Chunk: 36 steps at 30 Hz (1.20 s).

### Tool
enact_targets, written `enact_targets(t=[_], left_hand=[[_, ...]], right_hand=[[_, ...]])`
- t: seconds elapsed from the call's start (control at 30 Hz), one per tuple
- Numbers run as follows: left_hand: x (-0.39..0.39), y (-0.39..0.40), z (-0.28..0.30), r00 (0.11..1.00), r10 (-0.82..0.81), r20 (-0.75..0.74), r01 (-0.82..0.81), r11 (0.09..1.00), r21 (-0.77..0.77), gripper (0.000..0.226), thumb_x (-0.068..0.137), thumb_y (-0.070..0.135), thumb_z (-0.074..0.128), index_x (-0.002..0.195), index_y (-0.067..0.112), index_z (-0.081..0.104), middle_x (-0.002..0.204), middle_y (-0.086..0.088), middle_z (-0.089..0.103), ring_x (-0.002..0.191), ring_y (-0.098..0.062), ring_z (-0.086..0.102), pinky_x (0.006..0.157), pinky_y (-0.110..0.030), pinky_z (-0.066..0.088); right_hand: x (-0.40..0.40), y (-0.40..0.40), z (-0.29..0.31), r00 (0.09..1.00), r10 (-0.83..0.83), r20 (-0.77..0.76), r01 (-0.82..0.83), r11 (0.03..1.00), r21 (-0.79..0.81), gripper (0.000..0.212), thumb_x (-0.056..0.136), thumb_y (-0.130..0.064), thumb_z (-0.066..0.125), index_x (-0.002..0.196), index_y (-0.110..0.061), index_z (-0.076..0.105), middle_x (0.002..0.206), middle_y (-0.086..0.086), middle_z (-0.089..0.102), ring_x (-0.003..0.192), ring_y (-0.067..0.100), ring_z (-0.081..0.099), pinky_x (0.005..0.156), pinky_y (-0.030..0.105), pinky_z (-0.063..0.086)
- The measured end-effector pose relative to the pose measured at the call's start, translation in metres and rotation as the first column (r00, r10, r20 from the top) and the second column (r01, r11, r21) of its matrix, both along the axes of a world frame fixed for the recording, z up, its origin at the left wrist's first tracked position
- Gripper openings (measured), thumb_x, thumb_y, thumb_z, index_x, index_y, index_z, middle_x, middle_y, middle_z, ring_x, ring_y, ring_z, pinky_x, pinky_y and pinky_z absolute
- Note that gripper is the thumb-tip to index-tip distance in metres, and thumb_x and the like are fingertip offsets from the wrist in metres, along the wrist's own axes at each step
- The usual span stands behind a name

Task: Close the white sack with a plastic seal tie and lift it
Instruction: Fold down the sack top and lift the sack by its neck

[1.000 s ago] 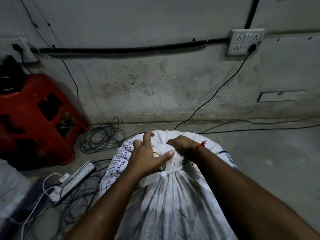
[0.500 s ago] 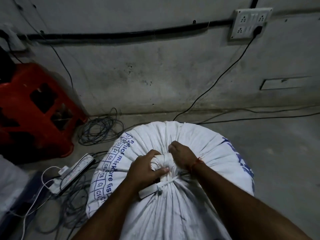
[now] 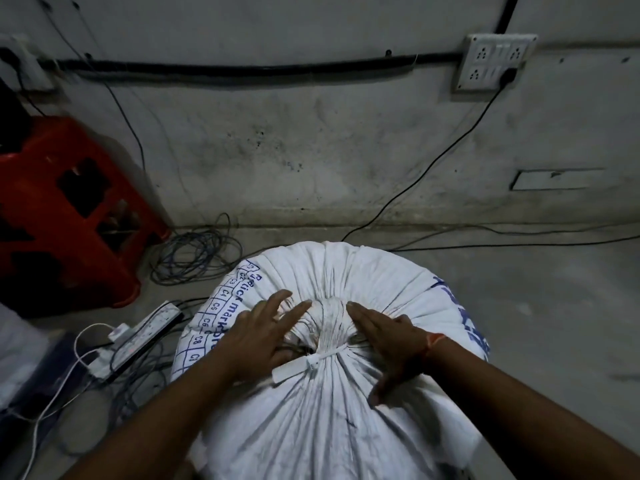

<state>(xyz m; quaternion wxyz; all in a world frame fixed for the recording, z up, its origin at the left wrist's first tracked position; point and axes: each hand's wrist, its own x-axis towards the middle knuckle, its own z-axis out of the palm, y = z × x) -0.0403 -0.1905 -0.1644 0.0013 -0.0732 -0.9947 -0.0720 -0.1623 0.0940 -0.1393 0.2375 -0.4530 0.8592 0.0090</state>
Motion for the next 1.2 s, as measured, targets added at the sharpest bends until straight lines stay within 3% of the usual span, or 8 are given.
enact_targets(t=[0.1,0.2,0.33,0.5,0.63,0.8,1.0,1.2], left_hand=[[0.015,-0.023,0.008,0.984,-0.067,0.167,0.074,0.997,-0.035,0.109,0.074,0.060,0.060,0.155,0.052,-0.013,0.163,-0.005,0.017,0.134,-0.027,0.047,0.096,-0.045,0.053],[0.014,-0.018,0.020,0.937,-0.036,0.346,0.016,0.998,0.060,0.124,0.068,0.080,0.066,0.151,0.054,-0.022,0.150,-0.007,0.039,0.130,-0.030,0.048,0.105,-0.041,0.045],[0.001,0.007,0.005,0.954,0.052,0.297,-0.072,0.996,0.056,0.144,0.051,0.085,0.072,0.158,0.039,-0.013,0.137,-0.010,0.054,0.126,-0.031,0.050,0.105,-0.036,0.043],[-0.005,0.013,-0.029,0.948,0.179,0.264,-0.250,0.932,0.264,0.108,0.071,0.079,0.065,0.156,0.050,0.006,0.131,-0.008,0.057,0.122,-0.027,0.061,0.099,-0.032,0.048],[-0.016,0.006,-0.036,0.949,0.192,0.250,-0.286,0.858,0.426,0.087,0.074,0.070,0.072,0.148,0.053,0.030,0.117,0.008,0.070,0.108,-0.004,0.067,0.092,-0.022,0.051],[-0.023,0.002,-0.047,0.952,0.227,0.207,-0.304,0.779,0.548,0.066,0.065,0.068,0.080,0.122,0.042,0.057,0.089,0.009,0.076,0.085,-0.003,0.072,0.076,-0.032,0.057],[-0.049,-0.012,-0.008,0.984,0.127,0.127,-0.178,0.782,0.598,0.035,0.076,0.039,0.079,0.080,0.010,0.060,0.065,0.002,0.061,0.066,0.009,0.048,0.057,-0.025,0.039],[-0.074,-0.011,0.064,0.989,0.142,0.051,-0.145,0.793,0.591,0.040,0.072,0.052,0.080,0.087,0.016,0.070,0.073,-0.001,0.071,0.071,0.004,0.059,0.062,-0.027,0.051]], right_hand=[[0.000,-0.007,0.001,0.999,0.010,-0.032,-0.009,0.999,0.050,0.159,0.048,-0.067,0.087,0.155,-0.022,-0.022,0.167,-0.007,-0.018,0.153,0.024,0.007,0.113,0.064,0.025],[0.004,-0.014,-0.009,0.994,-0.026,-0.108,0.028,0.999,0.022,0.150,0.056,-0.055,0.089,0.156,-0.017,-0.017,0.168,-0.004,-0.008,0.149,0.030,0.015,0.110,0.058,0.035],[0.010,-0.023,-0.030,0.976,-0.163,-0.144,0.158,0.986,-0.046,0.148,0.055,-0.039,0.089,0.156,-0.018,-0.017,0.164,-0.001,0.006,0.143,0.029,0.021,0.101,0.057,0.042],[0.007,-0.032,-0.055,0.964,-0.230,-0.136,0.201,0.960,-0.194,0.119,0.073,-0.029,0.072,0.158,-0.016,-0.009,0.158,0.007,0.017,0.136,0.032,0.032,0.094,0.046,0.051],[-0.003,-0.034,-0.070,0.961,-0.263,-0.085,0.228,0.928,-0.293,0.095,0.074,-0.031,0.056,0.156,-0.006,0.015,0.151,0.017,0.032,0.127,0.040,0.044,0.097,0.047,0.048],[-0.006,-0.039,-0.081,0.933,-0.335,-0.134,0.255,0.875,-0.411,0.058,0.070,-0.035,0.067,0.119,-0.005,0.057,0.109,0.016,0.060,0.095,0.040,0.061,0.072,0.044,0.054],[-0.024,-0.041,-0.042,0.926,-0.342,-0.159,0.240,0.860,-0.451,0.048,0.066,-0.039,0.065,0.099,-0.004,0.063,0.092,0.018,0.067,0.083,0.039,0.066,0.064,0.041,0.053],[-0.053,-0.039,0.042,0.914,-0.372,-0.163,0.276,0.862,-0.425,0.039,0.056,-0.023,0.067,0.092,-0.007,0.064,0.087,0.014,0.065,0.084,0.039,0.065,0.062,0.039,0.052]])
